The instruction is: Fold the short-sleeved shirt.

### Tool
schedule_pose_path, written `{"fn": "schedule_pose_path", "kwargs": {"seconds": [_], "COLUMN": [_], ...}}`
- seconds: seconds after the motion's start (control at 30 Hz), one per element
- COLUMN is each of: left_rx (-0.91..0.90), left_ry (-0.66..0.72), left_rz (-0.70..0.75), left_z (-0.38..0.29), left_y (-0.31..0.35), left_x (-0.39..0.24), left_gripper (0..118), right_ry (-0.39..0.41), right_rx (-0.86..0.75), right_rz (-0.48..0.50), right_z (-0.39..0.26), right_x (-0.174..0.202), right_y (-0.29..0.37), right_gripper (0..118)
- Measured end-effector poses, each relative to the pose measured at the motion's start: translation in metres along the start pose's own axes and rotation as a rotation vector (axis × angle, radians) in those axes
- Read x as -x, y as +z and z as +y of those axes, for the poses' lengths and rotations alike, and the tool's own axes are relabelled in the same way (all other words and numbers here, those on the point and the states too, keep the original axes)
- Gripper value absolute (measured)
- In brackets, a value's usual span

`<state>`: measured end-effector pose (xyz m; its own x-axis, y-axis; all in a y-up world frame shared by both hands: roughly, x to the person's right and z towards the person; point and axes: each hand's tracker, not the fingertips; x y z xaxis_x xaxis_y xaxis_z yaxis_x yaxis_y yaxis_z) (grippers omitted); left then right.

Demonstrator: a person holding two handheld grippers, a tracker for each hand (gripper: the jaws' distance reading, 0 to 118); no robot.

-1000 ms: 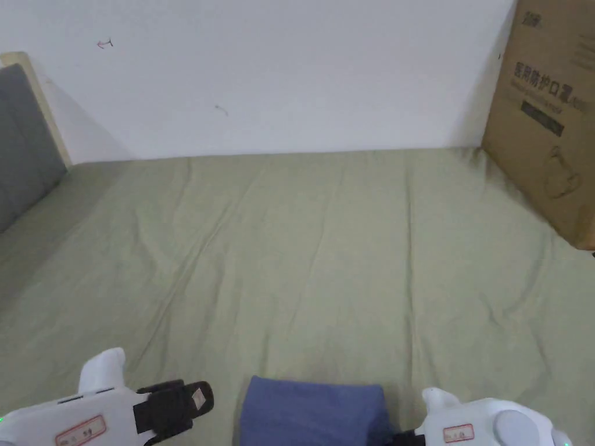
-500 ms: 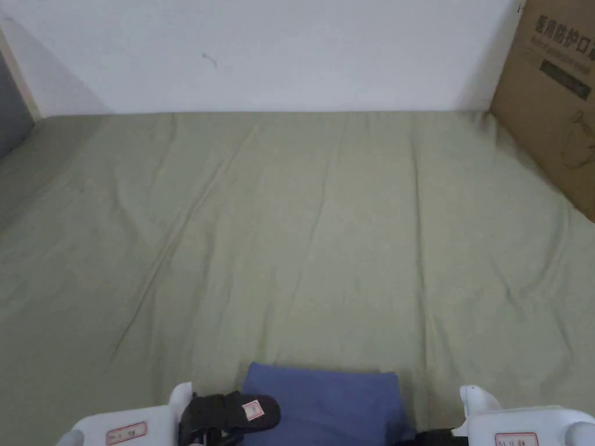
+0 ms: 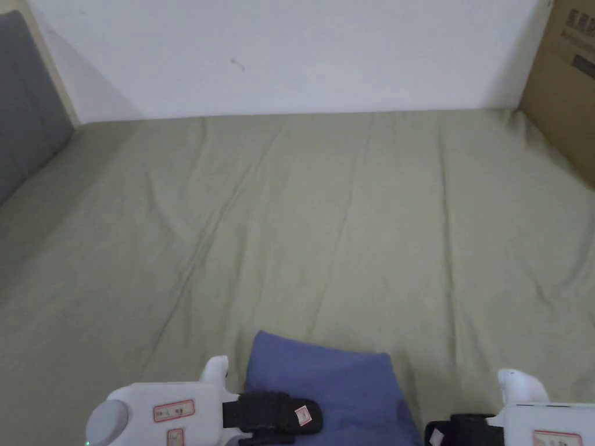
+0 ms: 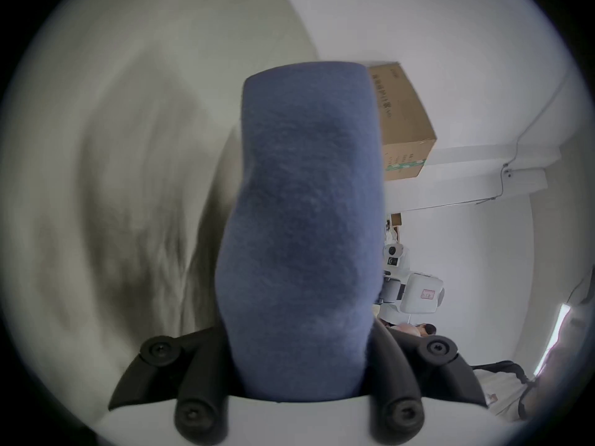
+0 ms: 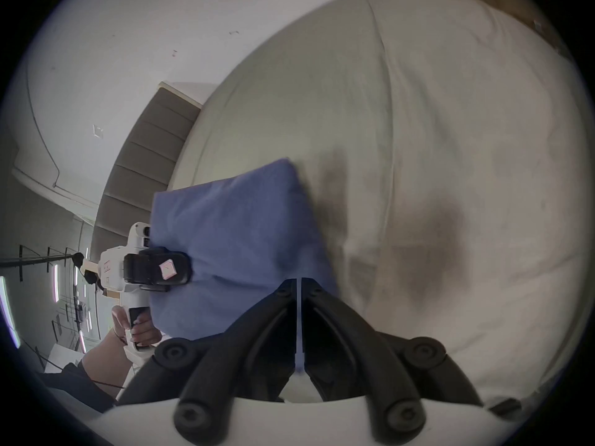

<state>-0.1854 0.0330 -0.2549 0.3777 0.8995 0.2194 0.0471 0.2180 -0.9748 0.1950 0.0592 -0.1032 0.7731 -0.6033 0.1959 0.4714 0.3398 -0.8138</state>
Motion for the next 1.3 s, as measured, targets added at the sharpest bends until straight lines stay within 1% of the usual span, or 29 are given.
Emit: {"fn": "schedule_pose_path", "kwargs": {"seconds": [0.03, 0.07, 0.1, 0.13, 0.17, 0.27, 0.43, 0.47, 0.57, 0.6, 0.63, 0.67, 0.7, 0.73, 0.8, 0.83, 0.93, 1.07, 1.2, 1.23, 1.27, 1.3], "left_rx": [-0.021, -0.041, -0.045, -0.049, -0.048, -0.006, 0.114, 0.127, 0.154, 0.142, 0.124, 0.094, 0.082, 0.069, 0.025, -0.018, -0.132, -0.282, -0.403, -0.407, -0.394, -0.389], "left_ry": [-0.021, -0.024, -0.031, -0.056, -0.077, -0.120, -0.193, -0.185, -0.187, -0.174, -0.157, -0.154, -0.164, -0.176, -0.182, -0.163, -0.159, -0.173, -0.130, -0.118, -0.124, -0.121], "left_rz": [0.032, 0.081, 0.125, 0.222, 0.307, 0.532, 0.961, 1.044, 1.231, 1.270, 1.325, 1.389, 1.410, 1.427, 1.446, 1.445, 1.390, 1.226, 1.091, 1.085, 1.080, 1.039], "left_z": [0.006, 0.022, 0.030, 0.039, 0.048, 0.073, 0.099, 0.119, 0.134, 0.137, 0.141, 0.144, 0.146, 0.146, 0.150, 0.150, 0.133, 0.101, 0.051, 0.040, 0.030, 0.020], "left_y": [0.020, 0.048, 0.068, 0.093, 0.117, 0.177, 0.234, 0.249, 0.272, 0.279, 0.286, 0.295, 0.302, 0.312, 0.330, 0.339, 0.352, 0.348, 0.310, 0.294, 0.278, 0.260], "left_x": [-0.007, 0.006, 0.004, 0.002, 0.002, 0.003, 0.002, 0.027, 0.042, 0.047, 0.051, 0.053, 0.055, 0.054, 0.049, 0.044, 0.019, -0.005, -0.026, -0.029, -0.032, -0.035], "left_gripper": [18, 18, 18, 18, 18, 18, 18, 18, 18, 22, 41, 65, 81, 83, 83, 83, 83, 86, 86, 78, 62, 36], "right_ry": [-0.026, -0.059, -0.084, -0.098, -0.089, -0.033, 0.043, 0.050, 0.043, 0.038, 0.032, 0.025, 0.019, 0.013, 0.012, 0.019, 0.040, 0.043, 0.078, 0.085, 0.091, 0.092], "right_rx": [-0.023, -0.045, -0.066, -0.088, -0.100, -0.124, -0.142, -0.139, -0.129, -0.131, -0.132, -0.129, -0.127, -0.127, -0.124, -0.123, -0.126, -0.143, -0.165, -0.170, -0.173, -0.173], "right_rz": [0.036, 0.087, 0.132, 0.160, 0.168, 0.138, 0.076, 0.060, 0.035, 0.026, 0.018, 0.012, 0.009, 0.010, 0.012, 0.006, -0.005, 0.012, 0.011, 0.012, 0.017, 0.020], "right_z": [0.001, 0.002, 0.002, 0.002, 0.002, 0.002, -0.003, -0.003, -0.003, -0.003, -0.002, -0.001, -0.001, -0.002, -0.001, -0.002, 0.000, 0.003, 0.005, 0.006, 0.007, 0.007], "right_x": [0.006, 0.011, 0.017, 0.023, 0.029, 0.046, 0.066, 0.068, 0.071, 0.071, 0.071, 0.071, 0.071, 0.072, 0.073, 0.075, 0.078, 0.081, 0.086, 0.087, 0.087, 0.087], "right_y": [0.009, 0.019, 0.028, 0.037, 0.045, 0.062, 0.074, 0.074, 0.072, 0.071, 0.070, 0.068, 0.068, 0.068, 0.067, 0.067, 0.068, 0.074, 0.082, 0.084, 0.087, 0.088], "right_gripper": [2, 2, 2, 2, 2, 2, 2, 2, 2, 2, 2, 2, 2, 2, 2, 2, 2, 2, 2, 2, 2, 2]}}
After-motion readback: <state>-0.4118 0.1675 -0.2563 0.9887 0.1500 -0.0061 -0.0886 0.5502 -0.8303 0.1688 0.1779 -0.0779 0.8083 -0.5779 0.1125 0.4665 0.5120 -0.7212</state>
